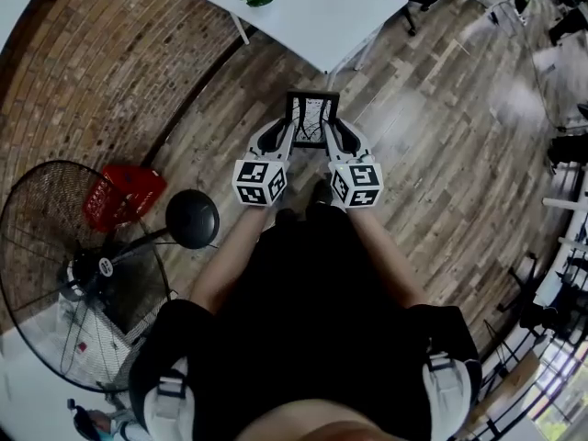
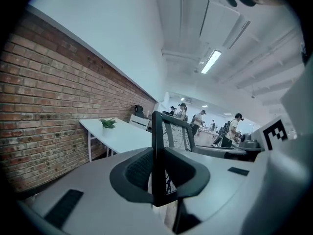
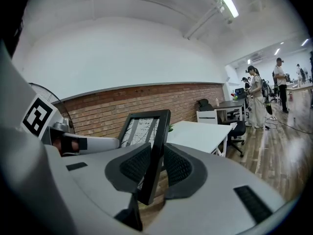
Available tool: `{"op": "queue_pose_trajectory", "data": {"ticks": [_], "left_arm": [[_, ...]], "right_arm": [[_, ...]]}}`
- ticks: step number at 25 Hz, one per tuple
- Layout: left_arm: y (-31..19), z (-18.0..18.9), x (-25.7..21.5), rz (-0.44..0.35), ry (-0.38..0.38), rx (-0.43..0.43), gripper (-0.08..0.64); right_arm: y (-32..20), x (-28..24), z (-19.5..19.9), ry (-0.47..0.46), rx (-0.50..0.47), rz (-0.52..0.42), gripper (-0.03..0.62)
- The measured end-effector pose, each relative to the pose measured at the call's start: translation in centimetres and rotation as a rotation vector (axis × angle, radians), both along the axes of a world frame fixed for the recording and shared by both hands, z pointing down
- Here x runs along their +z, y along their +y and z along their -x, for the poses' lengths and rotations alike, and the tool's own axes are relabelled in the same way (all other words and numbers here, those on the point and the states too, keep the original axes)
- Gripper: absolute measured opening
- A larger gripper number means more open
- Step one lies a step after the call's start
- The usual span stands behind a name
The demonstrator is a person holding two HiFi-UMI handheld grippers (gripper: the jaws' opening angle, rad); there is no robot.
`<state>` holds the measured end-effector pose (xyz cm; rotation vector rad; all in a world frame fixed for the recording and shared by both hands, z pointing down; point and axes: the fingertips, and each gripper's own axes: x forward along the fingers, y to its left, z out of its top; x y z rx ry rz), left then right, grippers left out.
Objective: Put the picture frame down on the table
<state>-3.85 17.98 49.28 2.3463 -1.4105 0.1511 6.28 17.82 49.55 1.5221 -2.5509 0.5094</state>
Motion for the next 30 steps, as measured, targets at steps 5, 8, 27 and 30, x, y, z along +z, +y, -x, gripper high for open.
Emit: {"op": "queue_pose_trajectory", "data": {"ticks": [5,8,27,30], "left_arm": [[-2.4,-0.8,0.2,0.011,0.002,-0.03,0.081],[-3.7,-1.1,0.2,0.011,0.0,-0.043,0.081],[-7.6,-2.5,0.9,0.027,0.017,-0.151,0.081],[-7.8,-2.7,1.2,0.03,0.024,-0.154,0.081]], "right_arm": [[-2.5,0.4,-0.9,-0.003,-0.031,0.012,0.081],[-4.0,0.6,-1.1,-0.005,-0.048,0.019,0.081],[-9.0,1.5,-2.5,-0.023,-0.141,0.037,0.081],[-9.1,1.7,-2.7,-0.02,-0.143,0.038,0.081]]}}
